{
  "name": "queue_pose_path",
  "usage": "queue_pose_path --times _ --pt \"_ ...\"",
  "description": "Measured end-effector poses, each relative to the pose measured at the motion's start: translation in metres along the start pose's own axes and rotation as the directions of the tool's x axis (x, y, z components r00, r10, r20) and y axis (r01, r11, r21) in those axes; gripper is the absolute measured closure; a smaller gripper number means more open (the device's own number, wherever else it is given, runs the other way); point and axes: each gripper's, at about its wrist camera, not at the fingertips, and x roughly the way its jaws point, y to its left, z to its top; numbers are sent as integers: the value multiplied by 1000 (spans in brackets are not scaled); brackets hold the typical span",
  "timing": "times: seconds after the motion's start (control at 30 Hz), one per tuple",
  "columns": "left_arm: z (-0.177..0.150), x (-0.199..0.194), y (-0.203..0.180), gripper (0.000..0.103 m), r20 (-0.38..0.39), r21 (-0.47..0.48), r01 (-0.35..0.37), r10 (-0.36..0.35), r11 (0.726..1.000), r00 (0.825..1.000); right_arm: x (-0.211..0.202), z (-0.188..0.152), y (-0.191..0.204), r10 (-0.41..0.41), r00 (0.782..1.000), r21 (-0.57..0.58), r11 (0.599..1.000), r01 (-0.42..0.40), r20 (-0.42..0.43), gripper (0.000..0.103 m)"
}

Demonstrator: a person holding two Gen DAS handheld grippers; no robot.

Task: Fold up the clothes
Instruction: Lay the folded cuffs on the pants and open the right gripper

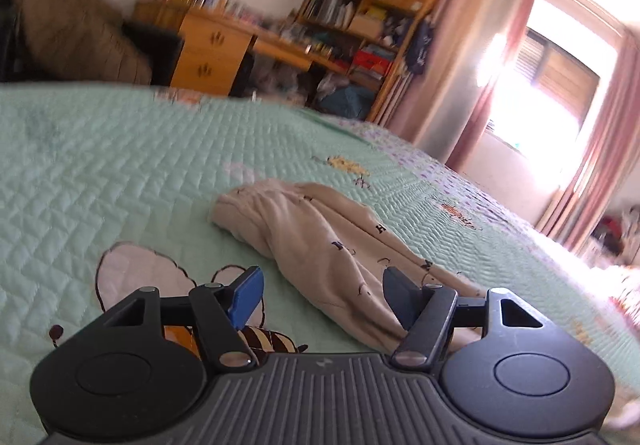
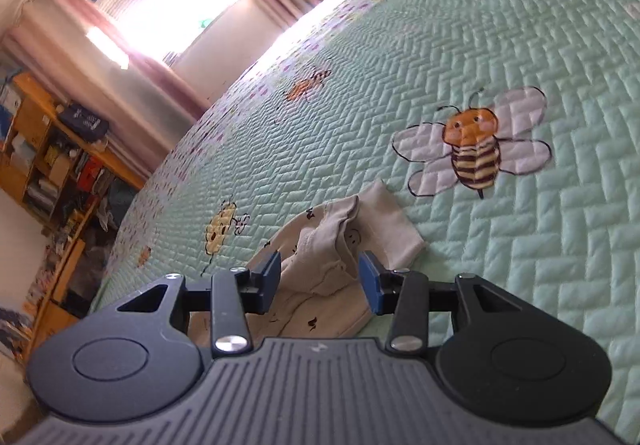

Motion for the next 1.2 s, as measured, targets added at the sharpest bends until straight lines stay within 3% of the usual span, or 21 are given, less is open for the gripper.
queue_pose_path --times 0.13,0.27,0.37,0.43,0.47,0.7,0.9,0.97,1.03,1.1,1.2 --pt "-4 -8 -17 25 91 109 -31 21 994 996 27 -2 -10 7 998 14 1000 -6 -62 58" --pt "-5 -6 -24 25 71 143 -29 19 989 997 37 -13 -18 71 997 90 994 -68 -28 59" --pt "-5 -3 -24 25 47 135 -26 20 990 999 43 -19 -20 44 999 103 994 -42 -16 74" --pt "-5 2 -24 25 32 131 -27 23 991 999 42 -19 -19 17 1000 105 994 -17 -5 96" --pt "-4 1 -24 25 31 130 -27 23 991 999 39 -19 -19 14 1000 102 995 -14 3 99" --pt "-5 0 -26 23 36 136 -27 23 990 999 -9 7 -8 16 993 56 998 -23 115 99" --pt "-4 2 -24 21 28 135 -27 23 990 999 16 12 -27 -105 994 36 994 104 27 98" --pt "-4 4 -23 20 21 132 -27 24 991 999 22 4 -42 -108 994 109 988 109 -11 94" --pt "-4 5 -23 20 12 132 -27 26 991 1000 12 -3 -47 -78 997 160 984 73 28 84" --pt "-4 6 -22 20 5 132 -28 28 991 1000 1 -5 -45 -80 994 152 986 68 74 75" --pt "-5 7 -22 19 0 129 -31 31 991 1000 -10 5 -34 -37 990 87 996 25 133 75"
